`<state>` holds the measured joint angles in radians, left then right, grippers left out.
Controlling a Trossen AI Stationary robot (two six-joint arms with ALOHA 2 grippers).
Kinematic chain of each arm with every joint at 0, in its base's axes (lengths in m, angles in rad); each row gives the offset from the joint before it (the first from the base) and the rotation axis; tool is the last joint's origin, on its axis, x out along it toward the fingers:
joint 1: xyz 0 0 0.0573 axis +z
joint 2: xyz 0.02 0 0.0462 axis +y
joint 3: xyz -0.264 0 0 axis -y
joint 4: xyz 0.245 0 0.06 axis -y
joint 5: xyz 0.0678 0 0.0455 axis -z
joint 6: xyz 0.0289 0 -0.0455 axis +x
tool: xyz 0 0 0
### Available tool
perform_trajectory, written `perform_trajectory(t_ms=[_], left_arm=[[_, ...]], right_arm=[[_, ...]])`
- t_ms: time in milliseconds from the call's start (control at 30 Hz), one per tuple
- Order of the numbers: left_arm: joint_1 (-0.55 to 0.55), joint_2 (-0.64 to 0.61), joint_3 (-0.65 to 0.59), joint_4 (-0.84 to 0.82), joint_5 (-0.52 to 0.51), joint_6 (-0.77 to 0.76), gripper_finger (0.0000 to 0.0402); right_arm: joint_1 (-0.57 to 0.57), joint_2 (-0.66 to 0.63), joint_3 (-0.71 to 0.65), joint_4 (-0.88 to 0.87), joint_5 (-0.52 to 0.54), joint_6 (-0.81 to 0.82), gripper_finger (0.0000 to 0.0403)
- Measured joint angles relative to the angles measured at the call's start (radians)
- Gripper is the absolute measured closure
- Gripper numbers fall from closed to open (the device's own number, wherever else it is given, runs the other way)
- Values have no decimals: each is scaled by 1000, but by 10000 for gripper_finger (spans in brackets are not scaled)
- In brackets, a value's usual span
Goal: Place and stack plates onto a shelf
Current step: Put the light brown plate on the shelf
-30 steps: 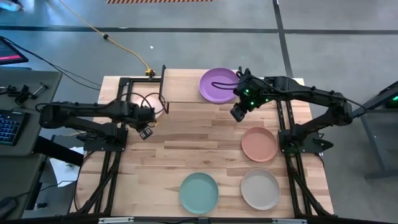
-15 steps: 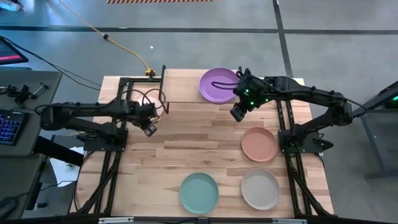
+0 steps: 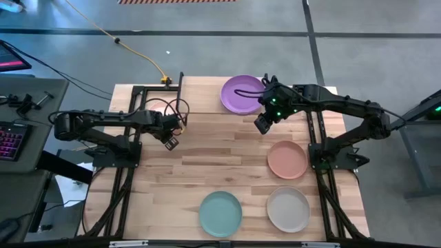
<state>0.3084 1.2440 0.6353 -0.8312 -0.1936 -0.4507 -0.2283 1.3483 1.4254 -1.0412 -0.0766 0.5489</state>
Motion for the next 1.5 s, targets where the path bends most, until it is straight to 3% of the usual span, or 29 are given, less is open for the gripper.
perform_trajectory(t_ms=[267, 800, 1200, 1500], left_arm=[[2, 7, 0, 9, -67, 48, 309], [68, 117, 1, 44, -22, 116, 309], [68, 214, 5, 75, -52, 124, 311], [68, 205, 2, 68, -53, 142, 392]], right_arm=[[0, 0, 0, 6, 0, 67, 267], [0, 0, 0, 50, 0, 107, 267], [0, 0, 0, 75, -1, 109, 267], [0, 0, 0, 75, -1, 106, 267]])
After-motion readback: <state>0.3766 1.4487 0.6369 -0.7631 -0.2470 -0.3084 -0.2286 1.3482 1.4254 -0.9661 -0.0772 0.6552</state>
